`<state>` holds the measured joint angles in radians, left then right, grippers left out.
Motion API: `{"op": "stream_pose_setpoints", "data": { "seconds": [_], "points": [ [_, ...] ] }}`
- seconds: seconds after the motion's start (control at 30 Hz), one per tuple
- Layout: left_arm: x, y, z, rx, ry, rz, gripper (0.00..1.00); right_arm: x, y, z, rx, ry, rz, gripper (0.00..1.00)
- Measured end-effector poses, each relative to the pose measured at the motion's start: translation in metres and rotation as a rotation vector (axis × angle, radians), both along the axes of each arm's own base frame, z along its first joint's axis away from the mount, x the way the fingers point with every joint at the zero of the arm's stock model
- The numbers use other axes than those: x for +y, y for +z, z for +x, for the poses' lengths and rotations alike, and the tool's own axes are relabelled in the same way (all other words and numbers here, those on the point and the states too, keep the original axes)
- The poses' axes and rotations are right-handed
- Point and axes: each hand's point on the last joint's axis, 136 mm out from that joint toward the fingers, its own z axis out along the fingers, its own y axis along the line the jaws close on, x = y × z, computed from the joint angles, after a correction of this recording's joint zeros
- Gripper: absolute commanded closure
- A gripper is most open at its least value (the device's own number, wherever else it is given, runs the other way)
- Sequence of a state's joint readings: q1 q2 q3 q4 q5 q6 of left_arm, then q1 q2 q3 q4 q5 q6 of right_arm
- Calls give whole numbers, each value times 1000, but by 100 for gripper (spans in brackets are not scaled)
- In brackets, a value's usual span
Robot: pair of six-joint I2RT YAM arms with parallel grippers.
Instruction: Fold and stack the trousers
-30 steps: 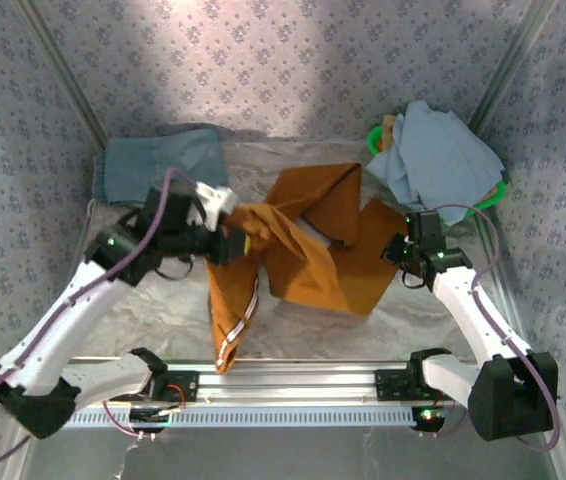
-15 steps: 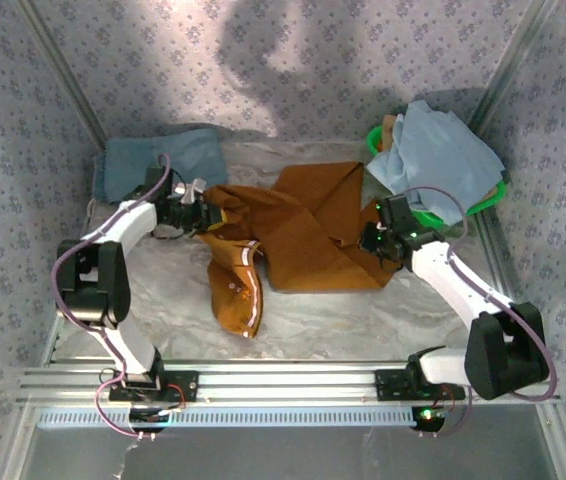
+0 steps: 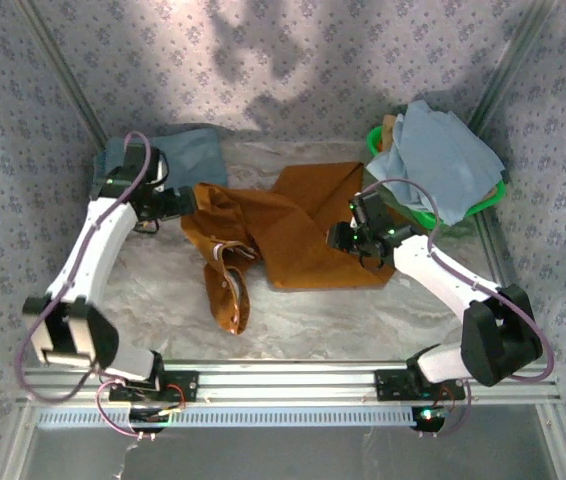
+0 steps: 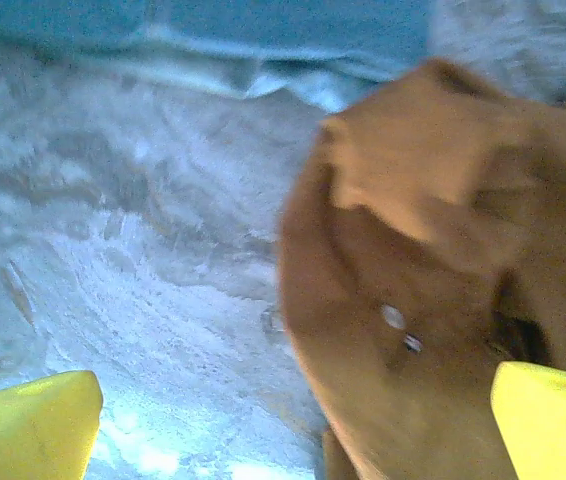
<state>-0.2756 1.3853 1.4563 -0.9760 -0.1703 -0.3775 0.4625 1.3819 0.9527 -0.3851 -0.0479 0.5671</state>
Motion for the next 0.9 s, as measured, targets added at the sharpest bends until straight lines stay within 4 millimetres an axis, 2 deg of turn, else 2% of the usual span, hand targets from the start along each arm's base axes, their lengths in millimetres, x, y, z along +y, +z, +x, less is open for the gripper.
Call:
{"op": "stream_pose_setpoints", "data": {
  "seconds": [0.03, 0.1, 0.2, 0.27, 0.33, 0.43, 0.5, 0.63, 0.7, 0.83, 0.9],
  "points": [
    [-17, 14, -6, -31, -49, 28, 1, 0, 0, 0, -2, 5, -3, 50],
    [-70, 40, -13, -87, -201, 78, 1, -1, 0, 0, -4, 8, -6, 49],
    [-135, 42, -8, -98, -380, 201, 1, -4, 0, 2, -7, 5, -11, 45],
    [-168, 19, -1, -59, -467, 330, 2, -8, 0, 4, -6, -1, -11, 42],
    [-192, -29, 0, 36, -556, 477, 6, -11, -1, 4, -3, -5, -8, 41],
    [-195, -100, -13, 217, -667, 644, 6, -17, -6, -2, 8, -14, -6, 40],
    [-184, -124, -25, 308, -711, 712, 7, -22, -9, -6, 16, -22, -5, 40],
    [-175, -128, -33, 358, -749, 763, 9, -27, -14, -8, 27, -31, -4, 39],
    [-174, -128, -34, 352, -754, 782, 17, -28, -16, -9, 33, -33, -2, 39],
    [-159, -132, -31, 351, -734, 878, 40, -29, -19, -12, 44, -30, 1, 39],
    [-152, -135, -29, 351, -714, 909, 46, -29, -19, -12, 45, -30, 1, 39]
  ]
}}
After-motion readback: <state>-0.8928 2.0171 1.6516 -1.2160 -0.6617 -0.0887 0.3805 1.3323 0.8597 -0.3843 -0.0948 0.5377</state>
